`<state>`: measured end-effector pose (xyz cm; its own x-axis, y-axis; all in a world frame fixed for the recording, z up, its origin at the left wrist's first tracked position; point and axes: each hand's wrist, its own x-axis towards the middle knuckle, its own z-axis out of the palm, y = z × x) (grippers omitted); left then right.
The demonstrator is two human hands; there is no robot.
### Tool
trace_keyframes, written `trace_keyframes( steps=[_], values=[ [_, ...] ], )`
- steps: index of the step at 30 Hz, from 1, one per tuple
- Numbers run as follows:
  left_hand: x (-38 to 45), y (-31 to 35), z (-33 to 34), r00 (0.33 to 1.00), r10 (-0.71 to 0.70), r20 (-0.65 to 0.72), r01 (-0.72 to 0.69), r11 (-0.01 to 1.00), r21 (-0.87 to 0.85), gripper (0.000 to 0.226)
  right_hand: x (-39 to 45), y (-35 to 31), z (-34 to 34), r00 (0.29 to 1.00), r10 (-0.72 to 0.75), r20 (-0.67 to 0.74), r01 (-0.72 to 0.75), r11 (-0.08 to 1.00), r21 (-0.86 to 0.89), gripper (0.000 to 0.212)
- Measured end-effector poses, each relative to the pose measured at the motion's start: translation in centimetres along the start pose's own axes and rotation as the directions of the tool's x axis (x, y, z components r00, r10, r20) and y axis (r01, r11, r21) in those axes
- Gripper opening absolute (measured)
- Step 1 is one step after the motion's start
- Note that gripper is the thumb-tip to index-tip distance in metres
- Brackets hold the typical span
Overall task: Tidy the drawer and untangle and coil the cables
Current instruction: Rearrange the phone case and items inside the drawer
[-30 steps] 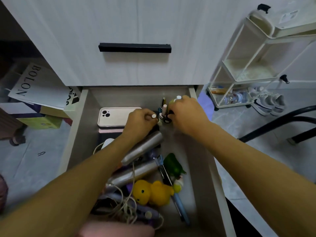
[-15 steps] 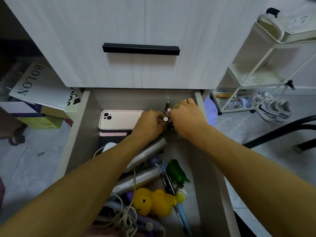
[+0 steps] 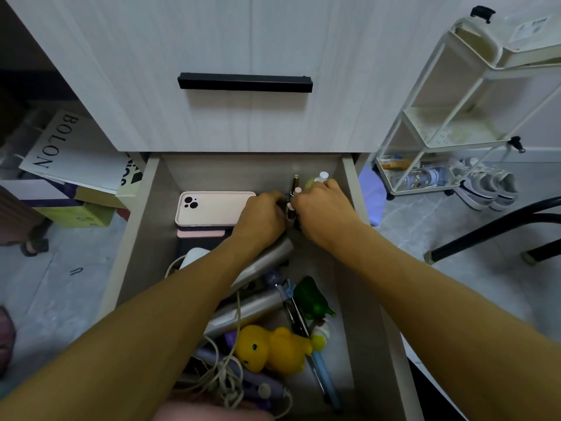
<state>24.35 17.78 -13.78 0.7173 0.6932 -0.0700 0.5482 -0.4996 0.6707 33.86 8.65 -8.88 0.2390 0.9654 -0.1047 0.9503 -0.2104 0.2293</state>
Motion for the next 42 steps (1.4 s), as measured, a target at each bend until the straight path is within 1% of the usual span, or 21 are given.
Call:
trace_keyframes(
  steps=[2, 4, 6, 8, 10, 11, 13, 15, 16, 20, 22, 24, 26, 28, 30, 32, 34, 36, 38, 40, 42],
  values=[
    [-0.8, 0.0, -0.7, 0.999, -0.017, -0.037, 0.018, 1.000, 0.018, 0.033, -0.8, -0.1, -0.4, 0.999, -0.032, -0.036, 0.034, 0.998, 0.059, 0.022],
    [-2.1, 0.2, -1.7, 0.998, -0.008, -0.067, 0.010, 1.000, 0.029, 0.032, -1.8, 0.0, -1.2, 0.997, -0.048, -0.059, 0.052, 0.996, 0.074, 0.028],
    [-4.1, 0.5, -2.7, 0.999, 0.040, -0.033, -0.039, 0.999, 0.019, 0.026, -3.2, 0.0, -2.1, 0.998, -0.035, -0.055, 0.042, 0.992, 0.122, 0.029],
    [-6.4, 0.2, -3.4, 0.991, 0.105, 0.082, -0.111, 0.992, 0.066, 0.025, -4.7, -0.5, -2.6, 1.000, 0.004, 0.003, -0.005, 0.968, 0.251, 0.020],
    [-8.5, -0.5, -3.6, 0.973, 0.117, 0.197, -0.158, 0.966, 0.207, 0.038, -6.1, -1.4, -2.7, 0.994, 0.030, 0.108, -0.066, 0.932, 0.357, 0.018],
    [-9.2, -1.0, -3.7, 0.972, 0.110, 0.210, -0.165, 0.950, 0.267, 0.042, -6.6, -1.8, -2.6, 0.985, 0.035, 0.169, -0.100, 0.912, 0.397, 0.020],
    [-10.3, -2.1, -3.8, 0.981, 0.077, 0.178, -0.126, 0.952, 0.280, 0.044, -7.2, -2.9, -1.7, 0.962, 0.029, 0.270, -0.156, 0.873, 0.462, 0.023],
    [-11.0, -3.0, -4.1, 0.992, 0.031, 0.124, -0.062, 0.965, 0.255, 0.042, -7.2, -4.1, -0.5, 0.948, 0.017, 0.319, -0.193, 0.825, 0.531, 0.024],
    [-11.1, -3.3, -4.3, 0.995, 0.036, 0.094, -0.061, 0.959, 0.277, 0.040, -7.1, -4.6, 0.1, 0.939, 0.027, 0.342, -0.227, 0.797, 0.561, 0.023],
    [-11.3, -3.8, -5.5, 0.988, 0.156, 0.009, -0.145, 0.897, 0.417, 0.029, -6.4, -6.5, 2.0, 0.887, 0.133, 0.443, -0.406, 0.682, 0.608, 0.030],
    [-11.1, -3.9, -5.9, 0.979, 0.197, 0.044, -0.193, 0.848, 0.494, 0.028, -5.9, -7.1, 2.5, 0.870, 0.176, 0.460, -0.456, 0.643, 0.616, 0.032],
    [-11.2, -4.2, -5.8, 0.969, 0.215, 0.119, -0.244, 0.806, 0.539, 0.031, -5.7, -7.5, 2.6, 0.852, 0.226, 0.472, -0.496, 0.636, 0.592, 0.034],
    [-11.5, -4.8, -5.5, 0.966, 0.203, 0.160, -0.257, 0.814, 0.521, 0.038, -5.5, -7.8, 2.8, 0.818, 0.281, 0.502, -0.560, 0.586, 0.585, 0.037],
    [-11.6, -5.6, -5.5, 0.981, 0.155, 0.114, -0.189, 0.894, 0.405, 0.041, -5.3, -8.1, 3.0, 0.787, 0.308, 0.535, -0.607, 0.546, 0.578, 0.038],
    [-11.6, -6.2, -5.6, 0.995, 0.089, 0.035, -0.095, 0.971, 0.219, 0.038, -4.9, -8.6, 3.0, 0.772, 0.302, 0.560, -0.613, 0.587, 0.529, 0.040],
    [-11.8, -6.6, -5.6, 0.998, 0.062, -0.003, -0.062, 0.993, 0.099, 0.036, -4.7, -8.9, 3.0, 0.761, 0.312, 0.568, -0.618, 0.613, 0.492, 0.041],
    [-12.2, -6.5, -5.6, 0.996, 0.086, -0.003, -0.085, 0.988, 0.130, 0.035, -4.6, -8.9, 2.9, 0.768, 0.324, 0.552, -0.617, 0.602, 0.506, 0.038],
    [-12.7, -6.1, -5.3, 0.990, 0.137, 0.034, -0.141, 0.959, 0.247, 0.035, -5.1, -8.6, 2.8, 0.778, 0.333, 0.533, -0.617, 0.566, 0.547, 0.037],
    [-13.0, -5.6, -4.6, 0.980, 0.182, 0.078, -0.198, 0.923, 0.331, 0.036, -5.7, -8.0, 2.6, 0.799, 0.344, 0.493, -0.596, 0.564, 0.572, 0.034],
    [-12.9, -5.2, -3.9, 0.978, 0.179, 0.109, -0.205, 0.920, 0.335, 0.034, -6.1, -6.9, 2.5, 0.812, 0.358, 0.460, -0.582, 0.550, 0.599, 0.031],
    [-12.5, -4.8, -3.1, 0.984, 0.146, 0.105, -0.171, 0.940, 0.296, 0.029, -6.5, -5.6, 2.0, 0.819, 0.361, 0.445, -0.573, 0.544, 0.613, 0.030]
  ],
)
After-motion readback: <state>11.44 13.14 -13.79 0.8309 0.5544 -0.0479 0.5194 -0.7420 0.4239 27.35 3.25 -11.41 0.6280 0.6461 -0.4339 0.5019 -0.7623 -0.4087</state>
